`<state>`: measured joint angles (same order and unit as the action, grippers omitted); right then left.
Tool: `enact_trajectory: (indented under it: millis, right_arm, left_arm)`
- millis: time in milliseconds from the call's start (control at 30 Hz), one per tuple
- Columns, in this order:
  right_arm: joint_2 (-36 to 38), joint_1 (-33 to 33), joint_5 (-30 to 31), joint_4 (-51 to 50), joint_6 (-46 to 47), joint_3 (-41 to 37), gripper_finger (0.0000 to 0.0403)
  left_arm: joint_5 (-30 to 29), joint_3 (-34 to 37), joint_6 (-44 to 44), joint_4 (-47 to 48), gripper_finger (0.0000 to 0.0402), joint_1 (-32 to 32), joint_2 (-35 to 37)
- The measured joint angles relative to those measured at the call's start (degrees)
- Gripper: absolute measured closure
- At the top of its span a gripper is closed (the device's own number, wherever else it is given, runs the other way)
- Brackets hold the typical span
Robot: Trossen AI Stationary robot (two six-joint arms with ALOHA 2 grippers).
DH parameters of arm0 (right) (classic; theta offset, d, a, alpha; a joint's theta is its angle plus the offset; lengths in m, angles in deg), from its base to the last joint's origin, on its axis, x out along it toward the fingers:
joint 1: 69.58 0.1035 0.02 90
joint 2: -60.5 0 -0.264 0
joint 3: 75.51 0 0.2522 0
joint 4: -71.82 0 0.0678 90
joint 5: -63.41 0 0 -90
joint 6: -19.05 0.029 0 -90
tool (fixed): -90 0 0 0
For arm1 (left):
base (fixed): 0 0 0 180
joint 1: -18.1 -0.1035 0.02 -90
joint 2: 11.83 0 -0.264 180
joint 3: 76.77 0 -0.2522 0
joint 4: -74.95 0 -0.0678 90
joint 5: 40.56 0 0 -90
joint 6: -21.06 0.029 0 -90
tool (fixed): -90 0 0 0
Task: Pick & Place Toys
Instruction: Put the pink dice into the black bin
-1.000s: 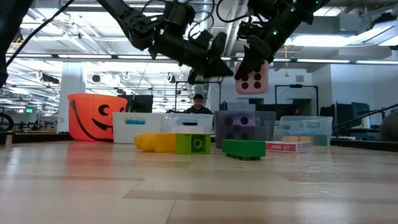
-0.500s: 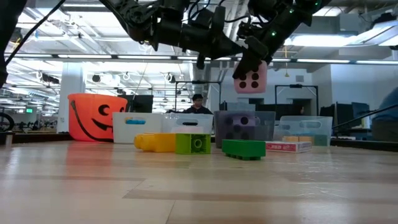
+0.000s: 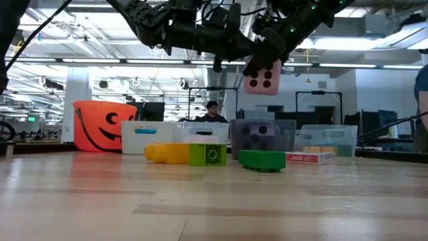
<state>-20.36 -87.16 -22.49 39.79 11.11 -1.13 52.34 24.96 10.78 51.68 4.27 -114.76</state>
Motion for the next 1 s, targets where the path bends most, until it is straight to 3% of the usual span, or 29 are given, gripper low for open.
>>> enact_trajectory:
  millis: [433, 733, 1000]
  right_arm:
    - [-0.1, 0.0, 0.0, 0.9, -0.2, -0.2, 0.0003]
    - [-0.3, -0.5, 0.6, 0.0, -1.7, -0.3, 0.0003]
    - [-0.2, -1.4, 0.5, 0.4, -2.2, -0.3, 0.0003]
  left_arm:
    - [0.2, -0.1, 1.5, 1.2, 0.0402, -0.1, -1.3]
    - [1.1, -0.3, -0.7, -7.6, 0.0402, -0.7, -7.9]
    - [1.2, -0.2, -0.8, -7.2, 0.0402, -1.5, -8.0]
